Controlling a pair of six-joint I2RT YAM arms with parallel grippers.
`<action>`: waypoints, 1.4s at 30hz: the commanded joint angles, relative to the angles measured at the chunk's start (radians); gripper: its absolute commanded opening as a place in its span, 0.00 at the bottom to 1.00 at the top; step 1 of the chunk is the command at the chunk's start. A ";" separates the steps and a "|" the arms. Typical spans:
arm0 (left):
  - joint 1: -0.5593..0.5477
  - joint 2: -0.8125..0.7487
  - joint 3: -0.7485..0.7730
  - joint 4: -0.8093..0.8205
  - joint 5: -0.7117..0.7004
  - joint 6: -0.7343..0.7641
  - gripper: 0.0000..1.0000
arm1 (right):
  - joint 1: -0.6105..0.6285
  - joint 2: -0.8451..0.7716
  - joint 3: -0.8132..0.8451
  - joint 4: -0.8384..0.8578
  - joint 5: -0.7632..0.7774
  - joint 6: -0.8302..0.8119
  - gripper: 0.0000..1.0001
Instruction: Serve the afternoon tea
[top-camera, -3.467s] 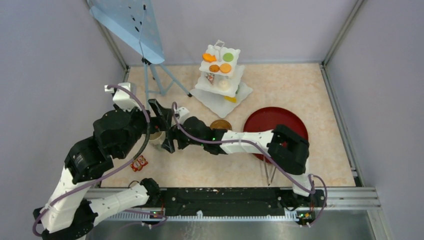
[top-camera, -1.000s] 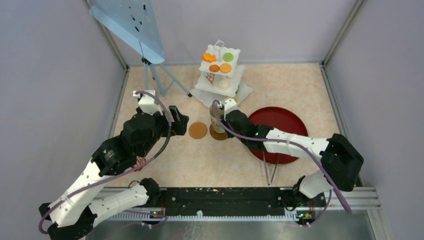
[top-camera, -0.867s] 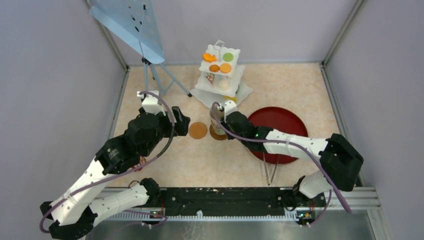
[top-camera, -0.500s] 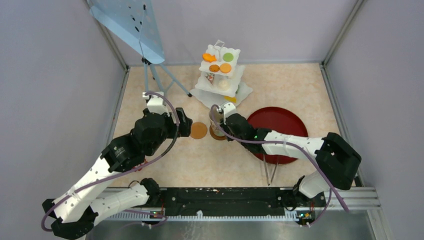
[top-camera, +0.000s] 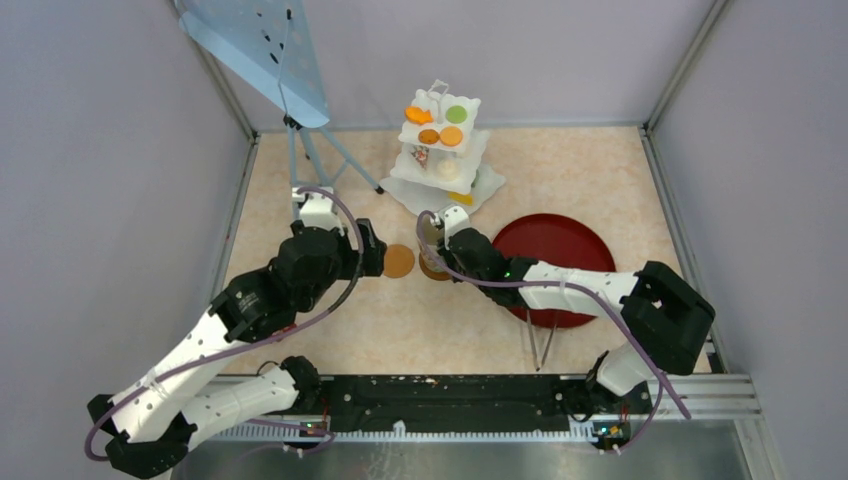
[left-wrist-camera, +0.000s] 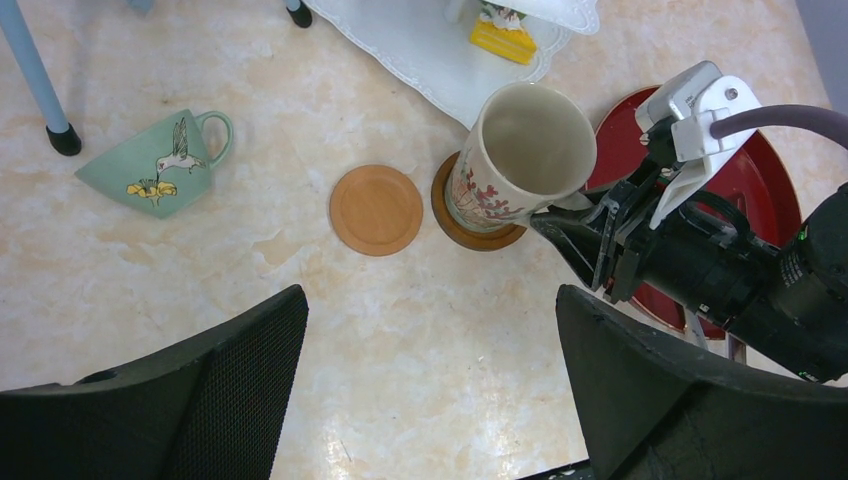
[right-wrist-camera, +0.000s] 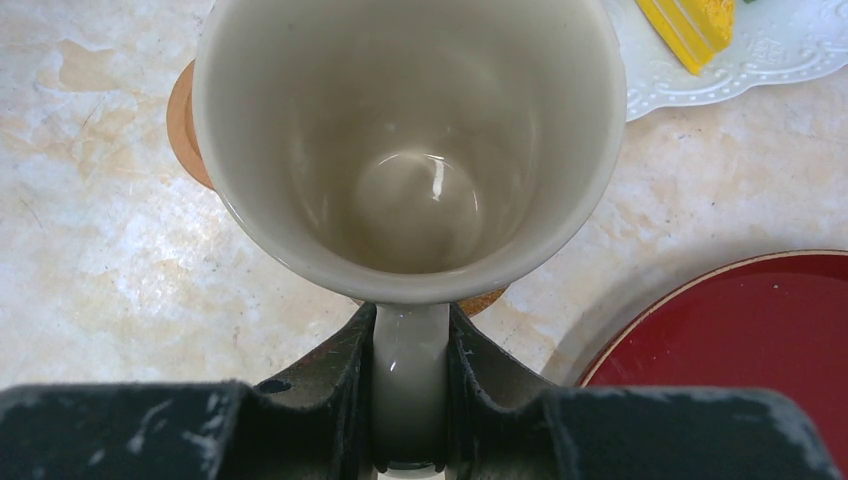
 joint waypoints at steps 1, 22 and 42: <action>0.002 0.016 -0.016 0.031 -0.016 -0.016 0.99 | -0.002 -0.020 0.023 0.092 0.029 -0.012 0.20; 0.517 0.310 0.074 -0.031 0.196 0.264 0.99 | -0.004 -0.431 0.003 -0.207 -0.204 0.133 0.72; 0.737 0.946 0.343 0.029 0.416 0.616 0.99 | -0.004 -0.721 -0.101 -0.301 -0.332 0.104 0.72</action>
